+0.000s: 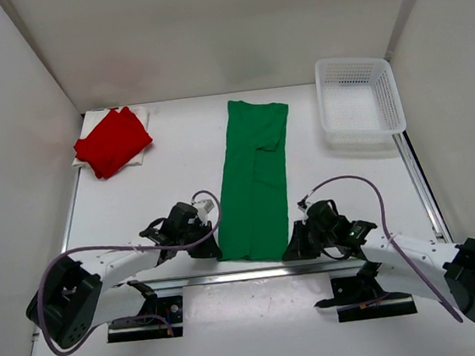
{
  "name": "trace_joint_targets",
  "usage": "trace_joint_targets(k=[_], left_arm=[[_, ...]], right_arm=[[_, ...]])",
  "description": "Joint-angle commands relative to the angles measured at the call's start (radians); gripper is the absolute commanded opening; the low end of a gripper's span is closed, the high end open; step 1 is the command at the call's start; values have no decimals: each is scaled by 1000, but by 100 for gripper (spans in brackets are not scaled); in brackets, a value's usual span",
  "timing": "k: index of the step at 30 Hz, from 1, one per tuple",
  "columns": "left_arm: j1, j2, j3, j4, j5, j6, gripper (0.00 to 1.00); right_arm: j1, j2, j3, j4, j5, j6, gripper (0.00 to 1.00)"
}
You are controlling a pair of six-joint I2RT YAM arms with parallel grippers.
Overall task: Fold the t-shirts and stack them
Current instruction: Grab the bottom of the folded rectangular tshirt with both arms, then fold the folded rectangular tshirt in 1/3 of the way
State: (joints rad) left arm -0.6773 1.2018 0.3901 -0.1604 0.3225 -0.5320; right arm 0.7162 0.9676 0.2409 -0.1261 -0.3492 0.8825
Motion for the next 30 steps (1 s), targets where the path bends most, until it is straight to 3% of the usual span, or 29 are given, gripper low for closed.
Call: trace_joint_targets(k=[1, 5, 8, 12, 18, 22, 27, 30], left_arm=[[-5, -115, -52, -117, 46, -40, 0], [39, -278, -19, -202, 67, -86, 0], [102, -254, 93, -186, 69, -86, 0], [151, -23, 321, -101, 20, -56, 0], [246, 342, 629, -24, -54, -57, 0], [295, 568, 812, -31, -54, -65, 0], [308, 740, 963, -34, -43, -80, 0], [311, 814, 1024, -10, -14, -101, 5]], right_arm=[[118, -61, 20, -67, 57, 70, 0], [108, -121, 112, -187, 76, 21, 1], [-73, -103, 185, -196, 14, -107, 0], [-257, 53, 346, -184, -42, -305, 0], [-471, 336, 556, -64, -70, -398, 0], [-534, 534, 702, -26, -89, -415, 0], [-563, 736, 836, -6, -120, -429, 0], [-570, 832, 903, -9, -126, -415, 1]])
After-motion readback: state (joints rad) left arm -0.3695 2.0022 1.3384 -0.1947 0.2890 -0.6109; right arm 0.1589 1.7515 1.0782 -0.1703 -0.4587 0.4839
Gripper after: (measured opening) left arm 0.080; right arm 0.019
